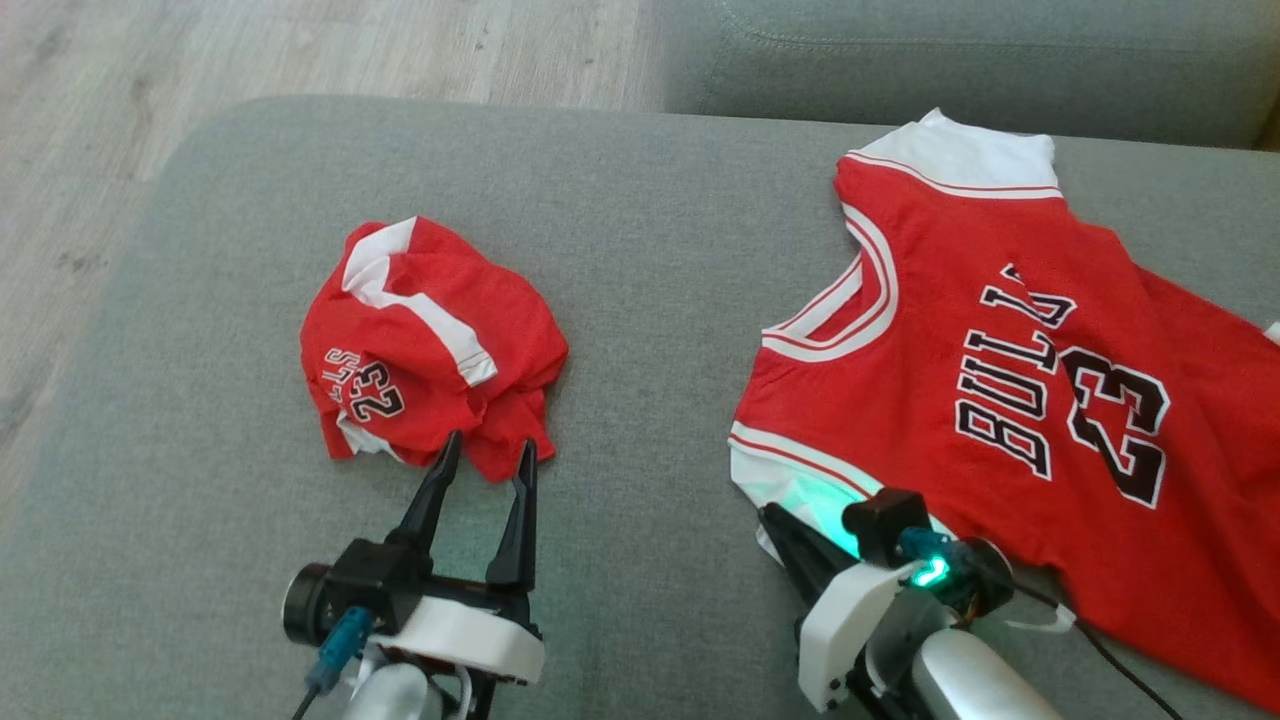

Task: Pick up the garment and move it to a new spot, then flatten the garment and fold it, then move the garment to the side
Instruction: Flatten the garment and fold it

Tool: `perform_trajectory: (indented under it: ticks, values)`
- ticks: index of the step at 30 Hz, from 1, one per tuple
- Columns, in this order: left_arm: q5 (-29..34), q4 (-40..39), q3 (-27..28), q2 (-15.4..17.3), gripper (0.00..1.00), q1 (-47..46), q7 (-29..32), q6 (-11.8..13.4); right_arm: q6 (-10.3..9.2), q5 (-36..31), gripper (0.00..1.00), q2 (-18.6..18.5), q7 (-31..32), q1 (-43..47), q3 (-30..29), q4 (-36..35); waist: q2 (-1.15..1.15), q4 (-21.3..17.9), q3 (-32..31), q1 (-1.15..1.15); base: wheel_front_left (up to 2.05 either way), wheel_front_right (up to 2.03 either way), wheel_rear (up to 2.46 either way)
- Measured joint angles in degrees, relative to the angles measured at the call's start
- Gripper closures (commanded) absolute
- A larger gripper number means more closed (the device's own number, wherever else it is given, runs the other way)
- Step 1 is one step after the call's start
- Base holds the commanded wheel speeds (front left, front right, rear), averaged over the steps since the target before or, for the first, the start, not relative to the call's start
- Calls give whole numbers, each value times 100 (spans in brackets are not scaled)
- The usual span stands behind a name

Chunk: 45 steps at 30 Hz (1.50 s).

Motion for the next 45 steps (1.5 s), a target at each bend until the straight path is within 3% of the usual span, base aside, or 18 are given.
perform_trajectory:
  ticks: [4, 14, 16, 20, 23, 29, 37, 40, 45]
  values:
    - [1, 34, -1, -1, 0, 0, 0, 0, 0, 129, 100, -15, -62, 2, 237, 30, 0, -24, -77, 0, 0, 0, 0]
    - [1, 63, -58, -1, 0, 3, 0, 1, 0, 956, 100, -35, -257, -32, 1529, -213, 0, -42, -251, 0, 0, 0, 0]
    - [1, 71, -58, -1, 0, 10, 0, 1, 0, 1071, 0, -38, -310, -96, 1807, -212, 0, -43, -283, 0, 0, 0, 0]
    - [1, 83, -49, -1, 0, 20, 0, 5, 0, 1287, 0, -40, -595, -255, 2024, -223, 0, -68, -365, -1, 0, 0, 0]
    - [2, 80, -29, -1, 0, 54, 0, 9, 0, 1308, 0, -40, -928, -260, 1720, -211, 0, -131, -433, 0, 0, 0, 0]
    - [2, -19, 19, 0, 0, 194, 0, 40, 0, 659, 0, -49, -1470, -40, -104, -322, 0, -365, -589, -1, 0, 0, 0]
    - [2, -113, -10, 0, 0, 381, 0, 33, 0, -578, 0, -42, -1571, 1222, -2683, -1101, 0, -817, -713, -1, 0, 0, 0]
    - [2, -113, -52, -1, 0, 382, 0, 32, 0, -798, 0, -11, -1556, 1596, -3111, -1284, 0, -926, -714, -1, 0, 0, 0]
    - [2, -101, -219, -1, 0, 386, 0, 32, 0, -554, 0, 60, -1551, 1855, -3141, -1427, 0, -1003, -688, 0, 0, 0, 0]
